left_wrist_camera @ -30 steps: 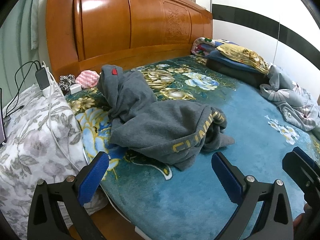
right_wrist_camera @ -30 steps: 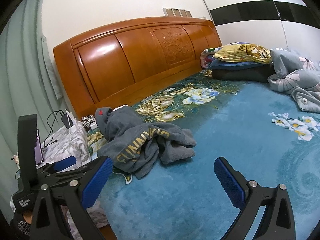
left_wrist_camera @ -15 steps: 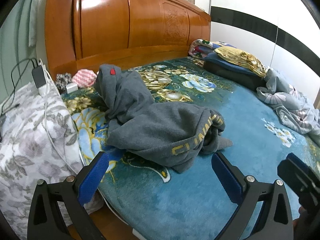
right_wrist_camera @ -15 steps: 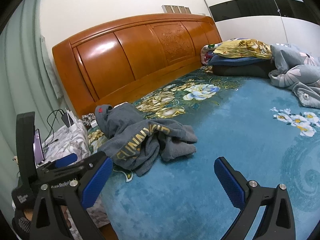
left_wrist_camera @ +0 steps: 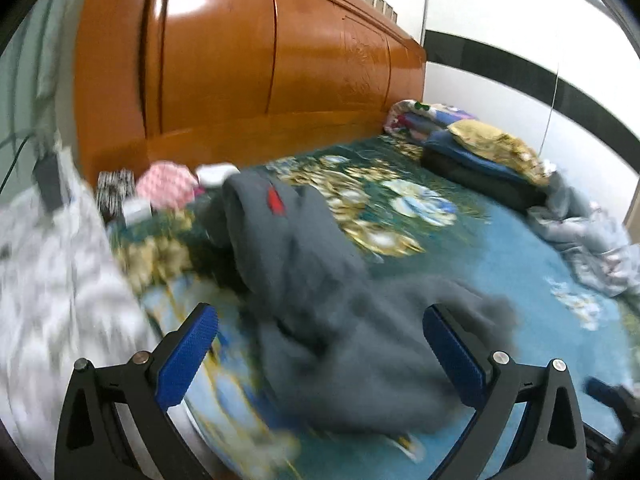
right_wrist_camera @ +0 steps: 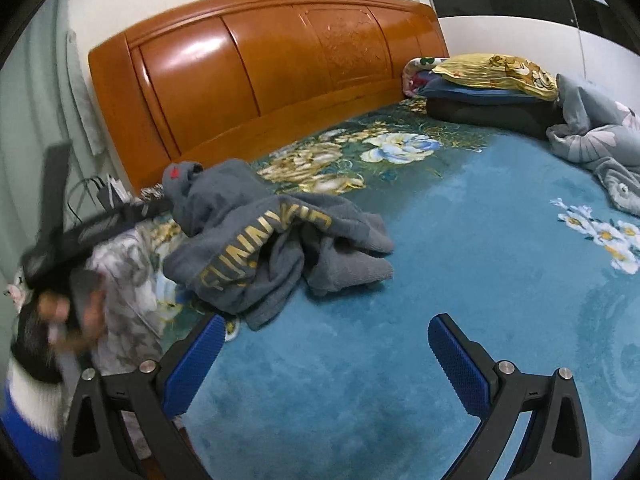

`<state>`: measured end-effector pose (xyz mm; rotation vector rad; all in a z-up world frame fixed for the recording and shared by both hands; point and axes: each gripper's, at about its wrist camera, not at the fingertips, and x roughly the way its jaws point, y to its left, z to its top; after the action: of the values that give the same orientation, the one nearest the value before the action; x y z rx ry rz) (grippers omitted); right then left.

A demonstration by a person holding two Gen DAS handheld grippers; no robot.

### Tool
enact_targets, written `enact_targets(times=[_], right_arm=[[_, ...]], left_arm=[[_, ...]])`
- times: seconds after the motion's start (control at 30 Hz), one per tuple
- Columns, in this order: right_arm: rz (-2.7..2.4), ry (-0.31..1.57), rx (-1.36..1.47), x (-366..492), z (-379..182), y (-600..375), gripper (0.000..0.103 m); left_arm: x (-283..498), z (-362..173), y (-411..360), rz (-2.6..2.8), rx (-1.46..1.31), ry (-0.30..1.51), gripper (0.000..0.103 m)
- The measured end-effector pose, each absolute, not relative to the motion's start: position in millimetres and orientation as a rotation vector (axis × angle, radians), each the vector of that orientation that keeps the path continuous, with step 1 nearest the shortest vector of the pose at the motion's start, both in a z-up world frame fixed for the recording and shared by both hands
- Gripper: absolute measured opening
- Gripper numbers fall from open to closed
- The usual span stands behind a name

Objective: Fold clothes

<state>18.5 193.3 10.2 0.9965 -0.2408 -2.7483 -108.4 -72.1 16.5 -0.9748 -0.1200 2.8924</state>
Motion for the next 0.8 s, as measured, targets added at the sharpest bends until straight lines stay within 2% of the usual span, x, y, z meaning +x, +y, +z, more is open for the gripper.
enact_targets(times=[0.07, 0.1, 0.17, 0.23, 0.27, 0.33, 0.53, 0.8], right_arm=[[-2.754, -0.239, 1.014, 18, 8, 195, 0.103], [-2.757, -0.239, 1.023, 17, 7, 197, 0.103], [-2.772, -0.236, 1.040, 18, 6, 202, 0.103], [-2.787, -0.233, 1.057, 19, 4, 206, 0.103], [-2.792, -0.235, 1.065, 19, 3, 209, 0.103], [-2.805, -0.253, 1.067, 23, 5, 215, 0.103], [-2.849, -0.277, 1.016, 42, 21, 229, 0.103], [-2.955, -0.277, 0.893, 94, 57, 260, 0.103]], left_arm=[[-137, 12, -82, 2.871, -1.027, -0.170, 0.100], [-147, 11, -86, 2.864, -1.045, -0.185, 0.092], [-165, 8, -89, 2.857, -1.100, -0.188, 0.070], [-174, 5, -91, 2.821, -1.152, -0.232, 0.035], [-178, 3, -93, 2.796, -1.170, -0.266, 0.027], [-175, 7, -93, 2.788, -1.157, -0.292, 0.016], [-143, 49, -72, 2.711, -0.987, -0.245, 0.013], [-66, 141, 39, 2.438, -0.653, -0.091, 0.012]])
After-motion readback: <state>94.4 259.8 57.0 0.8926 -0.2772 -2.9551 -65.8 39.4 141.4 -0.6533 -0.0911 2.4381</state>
